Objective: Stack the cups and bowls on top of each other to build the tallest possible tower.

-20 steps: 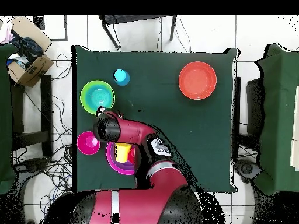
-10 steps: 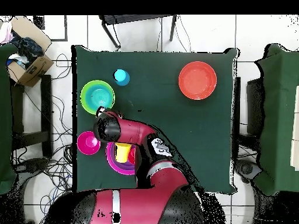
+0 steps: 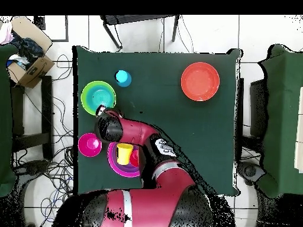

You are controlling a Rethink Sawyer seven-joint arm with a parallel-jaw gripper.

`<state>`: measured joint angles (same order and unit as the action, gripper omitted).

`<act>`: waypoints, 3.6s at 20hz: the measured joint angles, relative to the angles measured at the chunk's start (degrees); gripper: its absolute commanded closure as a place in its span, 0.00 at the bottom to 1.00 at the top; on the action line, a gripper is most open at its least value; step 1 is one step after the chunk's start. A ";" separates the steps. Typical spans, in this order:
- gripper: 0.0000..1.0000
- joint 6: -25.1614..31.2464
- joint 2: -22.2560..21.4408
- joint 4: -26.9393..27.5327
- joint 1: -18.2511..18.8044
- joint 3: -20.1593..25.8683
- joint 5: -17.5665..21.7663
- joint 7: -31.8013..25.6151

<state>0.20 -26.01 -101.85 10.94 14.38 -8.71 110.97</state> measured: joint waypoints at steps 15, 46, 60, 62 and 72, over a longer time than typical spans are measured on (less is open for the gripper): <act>0.00 -0.68 0.03 -0.01 -3.43 -0.76 -1.93 0.00; 1.00 -0.68 0.08 1.28 -9.60 -9.51 -8.66 0.01; 1.00 -0.65 -3.40 -1.79 -6.98 -8.35 -8.69 0.01; 1.00 -0.66 -4.87 -3.63 -5.49 -7.79 -8.68 0.01; 1.00 2.28 -9.81 -8.49 -0.57 -6.29 -6.51 0.01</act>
<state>2.48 -35.82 -110.35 10.37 8.10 -15.23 110.98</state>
